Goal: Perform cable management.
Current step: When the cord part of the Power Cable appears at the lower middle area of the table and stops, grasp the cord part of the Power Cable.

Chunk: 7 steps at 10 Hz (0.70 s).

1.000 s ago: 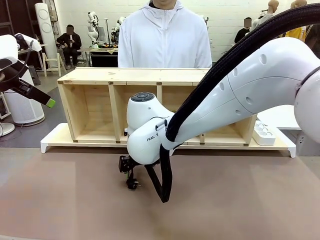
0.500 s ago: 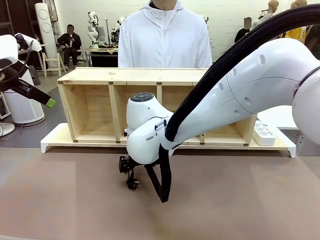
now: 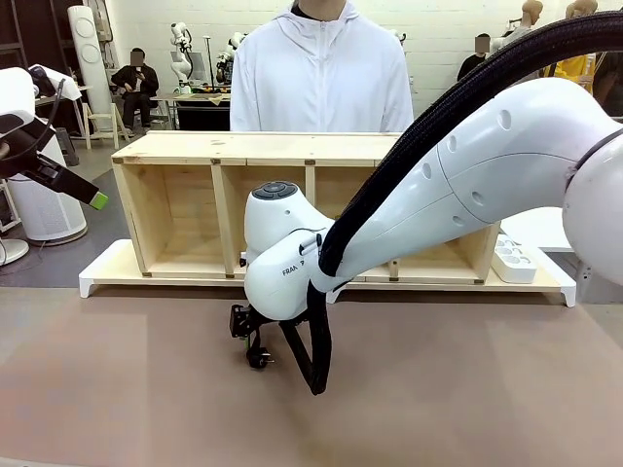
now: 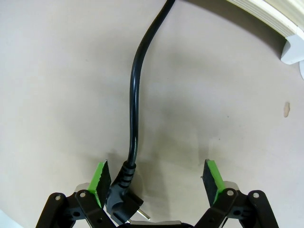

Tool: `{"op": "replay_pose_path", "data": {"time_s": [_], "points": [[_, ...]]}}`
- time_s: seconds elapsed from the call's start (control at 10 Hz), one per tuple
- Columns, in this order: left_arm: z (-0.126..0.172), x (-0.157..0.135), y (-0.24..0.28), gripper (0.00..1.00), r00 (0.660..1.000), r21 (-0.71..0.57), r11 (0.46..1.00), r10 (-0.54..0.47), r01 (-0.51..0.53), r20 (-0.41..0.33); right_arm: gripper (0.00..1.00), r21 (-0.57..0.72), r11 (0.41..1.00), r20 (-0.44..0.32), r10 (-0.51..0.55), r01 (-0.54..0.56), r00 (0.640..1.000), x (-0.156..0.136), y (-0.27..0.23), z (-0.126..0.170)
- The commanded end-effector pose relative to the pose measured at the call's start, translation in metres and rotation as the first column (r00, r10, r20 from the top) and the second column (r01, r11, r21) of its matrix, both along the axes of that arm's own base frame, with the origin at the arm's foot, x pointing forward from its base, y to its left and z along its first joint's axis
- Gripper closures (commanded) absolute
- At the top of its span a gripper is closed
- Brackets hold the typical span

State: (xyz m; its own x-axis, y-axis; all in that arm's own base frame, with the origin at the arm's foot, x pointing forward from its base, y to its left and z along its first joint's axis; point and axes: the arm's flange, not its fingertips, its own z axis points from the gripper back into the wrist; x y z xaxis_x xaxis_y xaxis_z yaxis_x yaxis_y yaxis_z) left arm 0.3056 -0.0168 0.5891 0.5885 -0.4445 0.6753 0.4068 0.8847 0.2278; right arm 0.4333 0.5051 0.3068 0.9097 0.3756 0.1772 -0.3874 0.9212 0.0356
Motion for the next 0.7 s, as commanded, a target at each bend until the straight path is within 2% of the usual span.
{"op": "replay_pose_path", "data": {"time_s": [0.0, 0.6], "points": [[-0.0001, 0.0000, 0.0008, 0.00, 1.000, -0.005, 1.000, 0.002, -0.002, -0.002, 0.00, -0.002, 1.000, 0.000, 0.000, 0.000, 1.000, -0.0004, -0.0006, -0.0005], [-0.0001, 0.0000, 0.0008, 0.00, 1.000, -0.005, 1.000, 0.002, -0.002, -0.002, 0.00, -0.002, 1.000, 0.000, 0.000, 0.000, 1.000, -0.0004, -0.0006, -0.0005]]}}
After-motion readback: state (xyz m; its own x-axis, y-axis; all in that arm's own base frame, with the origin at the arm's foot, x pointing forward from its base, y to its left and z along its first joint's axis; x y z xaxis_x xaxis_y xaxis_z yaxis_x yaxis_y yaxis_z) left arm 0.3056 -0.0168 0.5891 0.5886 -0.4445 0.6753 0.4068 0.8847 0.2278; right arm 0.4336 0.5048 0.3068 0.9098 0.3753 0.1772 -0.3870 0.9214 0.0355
